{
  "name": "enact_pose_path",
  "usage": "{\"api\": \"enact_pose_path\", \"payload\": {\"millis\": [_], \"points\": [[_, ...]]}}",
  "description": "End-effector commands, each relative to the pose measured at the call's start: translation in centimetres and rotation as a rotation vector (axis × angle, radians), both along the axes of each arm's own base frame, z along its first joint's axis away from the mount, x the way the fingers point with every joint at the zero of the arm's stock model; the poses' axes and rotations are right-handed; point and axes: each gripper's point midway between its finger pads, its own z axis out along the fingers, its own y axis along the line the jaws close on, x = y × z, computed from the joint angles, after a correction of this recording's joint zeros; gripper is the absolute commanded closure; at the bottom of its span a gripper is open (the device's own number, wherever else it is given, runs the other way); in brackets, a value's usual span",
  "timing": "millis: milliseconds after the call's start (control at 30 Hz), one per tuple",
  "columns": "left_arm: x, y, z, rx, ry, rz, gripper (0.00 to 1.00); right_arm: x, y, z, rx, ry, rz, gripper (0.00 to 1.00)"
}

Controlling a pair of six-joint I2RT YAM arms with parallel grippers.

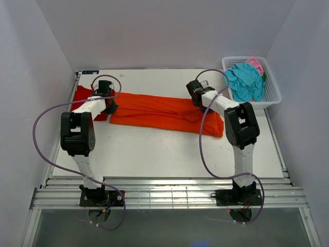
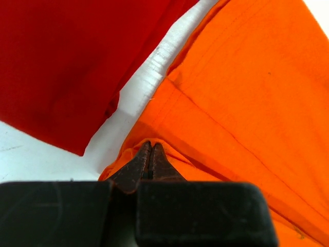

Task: Fold and stack the t-shirts
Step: Fold the other side of the tshirt into a rectangle

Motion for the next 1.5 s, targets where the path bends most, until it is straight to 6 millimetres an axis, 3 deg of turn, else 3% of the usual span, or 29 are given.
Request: {"api": "enact_pose_path", "payload": {"millis": [0, 600, 633, 700, 767, 800, 867, 1000, 1033, 1133, 1233, 1267, 1333, 1367, 1400, 1433, 1467], "points": [[1.6, 0.3, 1.8, -0.003, -0.047, -0.01, 1.0, 1.7, 0.0, 0.7, 0.015, -0.037, -0.01, 0.92], [4.0, 0.9, 1.0, 0.0, -0.028, -0.013, 0.99, 3.3, -0.8, -0.8, 0.019, -0.011, -0.02, 0.92], [4.1, 0.9, 1.2, -0.001, -0.027, -0.01, 0.93, 3.3, -0.8, -0.9, 0.02, -0.007, -0.019, 0.92], [4.1, 0.9, 1.2, -0.001, -0.024, -0.012, 0.7, 3.2, -0.7, -1.1, 0.022, -0.003, -0.017, 0.92], [3.9, 1.1, 1.9, 0.006, -0.036, 0.001, 0.54, 3.2, -0.6, -1.1, 0.023, 0.0, -0.014, 0.92], [3.9, 1.2, 2.5, 0.006, -0.049, 0.014, 0.38, 3.1, -0.7, -1.3, 0.022, 0.003, -0.017, 0.92], [4.2, 1.7, 4.1, 0.029, -0.1, 0.032, 0.29, 3.1, -0.7, -1.4, 0.025, 0.005, -0.016, 0.92], [4.4, 2.1, 10.3, 0.048, -0.298, 0.039, 0.24, 3.1, -0.6, -1.4, 0.023, 0.006, -0.012, 0.92], [4.8, 2.0, 12.0, 0.043, -0.37, 0.04, 0.24, 3.3, -0.7, -1.3, 0.022, 0.002, -0.015, 0.92], [3.5, 0.7, 15.5, 0.007, -0.508, 0.01, 0.25, 3.7, -0.6, -1.1, 0.018, -0.01, -0.016, 0.92], [1.5, -2.8, 17.8, -0.054, -0.627, -0.074, 0.35, 4.3, -0.4, -1.0, 0.012, -0.016, -0.008, 0.81], [1.0, -4.7, 18.1, -0.075, -0.652, -0.127, 0.41, 4.9, -0.3, -0.7, 0.015, -0.027, -0.005, 0.71], [0.4, -7.7, 18.7, -0.134, -0.704, -0.229, 0.55, 5.7, -0.2, 0.0, 0.0, -0.043, -0.001, 0.65], [0.2, -9.4, 18.4, -0.152, -0.694, -0.287, 0.71, 6.6, 0.0, 0.9, 0.001, -0.07, 0.0, 0.63], [0.1, -10.3, 17.7, -0.161, -0.674, -0.31, 0.82, 6.9, 0.0, 1.4, -0.006, -0.082, 0.002, 0.61], [0.4, -11.2, 15.9, -0.15, -0.616, -0.328, 1.0, 7.5, -0.3, 2.9, -0.029, -0.12, -0.01, 0.61], [0.6, -11.3, 14.8, -0.143, -0.583, -0.325, 1.0, 7.6, -0.7, 3.5, -0.043, -0.132, -0.018, 0.6]]}}
